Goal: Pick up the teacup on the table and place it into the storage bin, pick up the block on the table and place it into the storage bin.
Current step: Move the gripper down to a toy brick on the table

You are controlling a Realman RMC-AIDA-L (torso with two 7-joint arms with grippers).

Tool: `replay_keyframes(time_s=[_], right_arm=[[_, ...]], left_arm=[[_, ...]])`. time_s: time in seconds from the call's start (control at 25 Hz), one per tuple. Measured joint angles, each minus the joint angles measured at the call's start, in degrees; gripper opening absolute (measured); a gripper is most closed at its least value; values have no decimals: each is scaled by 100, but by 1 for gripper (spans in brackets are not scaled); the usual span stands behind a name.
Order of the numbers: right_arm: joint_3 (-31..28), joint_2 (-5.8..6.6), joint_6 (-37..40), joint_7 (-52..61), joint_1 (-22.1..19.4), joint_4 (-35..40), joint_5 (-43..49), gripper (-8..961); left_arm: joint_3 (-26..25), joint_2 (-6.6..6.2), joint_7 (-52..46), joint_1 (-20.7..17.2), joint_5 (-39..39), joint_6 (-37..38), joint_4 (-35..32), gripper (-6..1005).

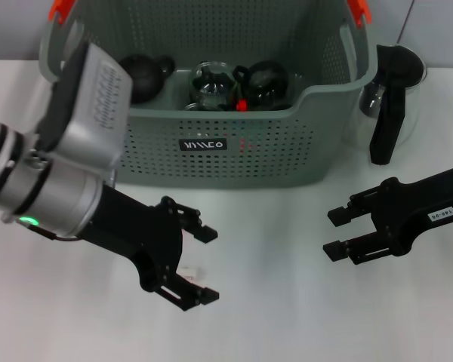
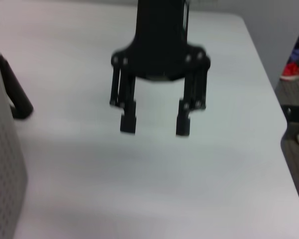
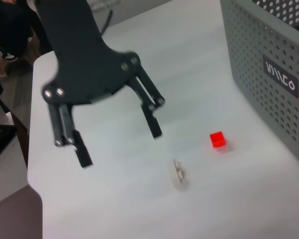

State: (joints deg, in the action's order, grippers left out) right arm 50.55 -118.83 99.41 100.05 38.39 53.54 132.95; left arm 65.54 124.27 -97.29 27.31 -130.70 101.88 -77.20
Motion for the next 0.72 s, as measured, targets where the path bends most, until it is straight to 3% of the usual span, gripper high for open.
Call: replay_keyframes(time_s=[0.2,0.72], right_arm=[[14,-6,-1,57,-4,-3,-2,666],[25,-9,0,213,3,-11,21,666]], left_arm=[[229,-3,-63,253,-587,-567,550,860],[1084,6,-754,593,-1561,-970,524,860]])
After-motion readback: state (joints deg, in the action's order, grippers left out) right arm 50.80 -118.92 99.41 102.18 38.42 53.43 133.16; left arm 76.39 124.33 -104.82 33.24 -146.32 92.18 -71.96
